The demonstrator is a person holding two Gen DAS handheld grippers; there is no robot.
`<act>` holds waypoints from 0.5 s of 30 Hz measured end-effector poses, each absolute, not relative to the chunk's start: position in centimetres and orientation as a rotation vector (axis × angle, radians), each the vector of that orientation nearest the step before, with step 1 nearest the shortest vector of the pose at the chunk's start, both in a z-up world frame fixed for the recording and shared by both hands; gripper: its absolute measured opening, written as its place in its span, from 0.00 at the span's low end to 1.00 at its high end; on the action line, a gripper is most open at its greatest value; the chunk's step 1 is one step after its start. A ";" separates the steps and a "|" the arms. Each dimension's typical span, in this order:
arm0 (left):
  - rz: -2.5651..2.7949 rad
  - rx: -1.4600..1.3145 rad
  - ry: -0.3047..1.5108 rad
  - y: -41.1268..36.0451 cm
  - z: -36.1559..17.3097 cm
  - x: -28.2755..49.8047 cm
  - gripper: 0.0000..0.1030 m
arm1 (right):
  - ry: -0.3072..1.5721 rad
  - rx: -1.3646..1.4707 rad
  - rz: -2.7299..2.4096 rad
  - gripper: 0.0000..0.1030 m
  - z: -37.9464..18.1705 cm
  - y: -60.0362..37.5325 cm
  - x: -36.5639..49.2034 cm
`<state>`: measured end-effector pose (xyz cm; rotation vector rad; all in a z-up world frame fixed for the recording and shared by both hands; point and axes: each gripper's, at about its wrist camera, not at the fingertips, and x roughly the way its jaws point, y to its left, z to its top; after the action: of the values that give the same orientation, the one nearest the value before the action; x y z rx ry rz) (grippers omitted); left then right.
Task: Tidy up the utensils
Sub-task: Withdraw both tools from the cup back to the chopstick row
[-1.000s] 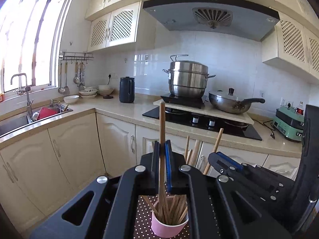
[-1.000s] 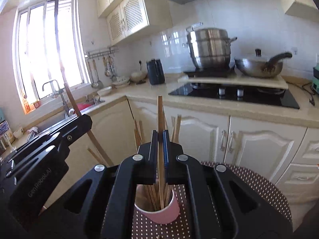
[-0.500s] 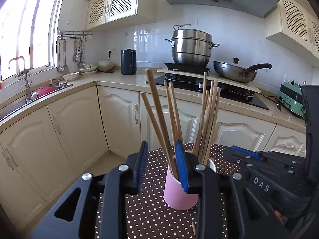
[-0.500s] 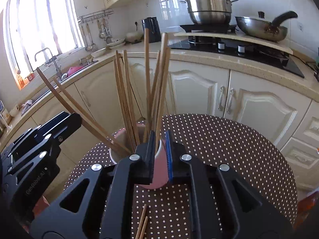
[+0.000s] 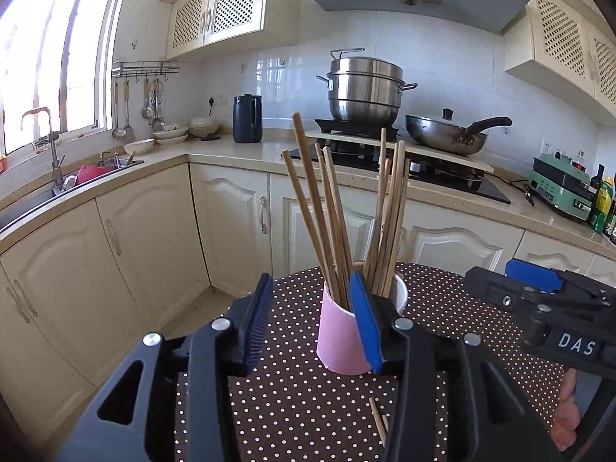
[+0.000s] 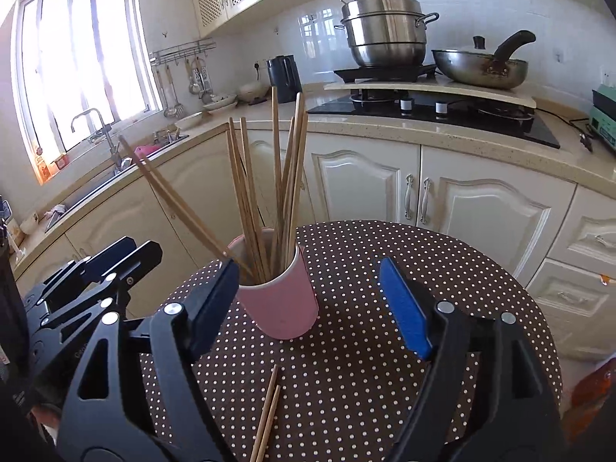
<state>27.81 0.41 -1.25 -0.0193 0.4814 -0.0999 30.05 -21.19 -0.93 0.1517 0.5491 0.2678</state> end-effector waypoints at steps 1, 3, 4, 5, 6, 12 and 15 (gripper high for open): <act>-0.107 -0.020 0.479 0.3 -1.3 27.4 0.44 | 0.545 0.156 0.272 0.78 -0.8 -21.3 29.8; -0.113 -0.022 0.479 0.1 -1.5 26.7 0.46 | 0.550 0.172 0.270 0.83 -0.9 -21.7 28.9; -0.116 -0.023 0.481 0.0 -1.8 26.3 0.47 | 0.553 0.183 0.265 0.84 -1.1 -21.9 28.4; -0.120 -0.024 0.485 -0.1 -2.0 25.9 0.47 | 0.557 0.189 0.263 0.85 -1.4 -22.0 28.0; -0.127 -0.024 0.492 -0.2 -2.3 25.6 0.48 | 0.565 0.191 0.263 0.86 -1.7 -22.1 27.7; -0.148 -0.015 0.556 -1.0 -4.8 23.9 0.51 | 0.668 0.174 0.230 0.88 -4.7 -21.9 26.8; -0.151 -0.017 0.596 -1.0 -6.4 23.5 0.52 | 0.736 0.184 0.211 0.88 -7.0 -21.8 26.9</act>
<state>23.50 -1.03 -6.41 -0.0165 0.5963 -0.1509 26.87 -21.80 -6.96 0.1840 0.7355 0.2105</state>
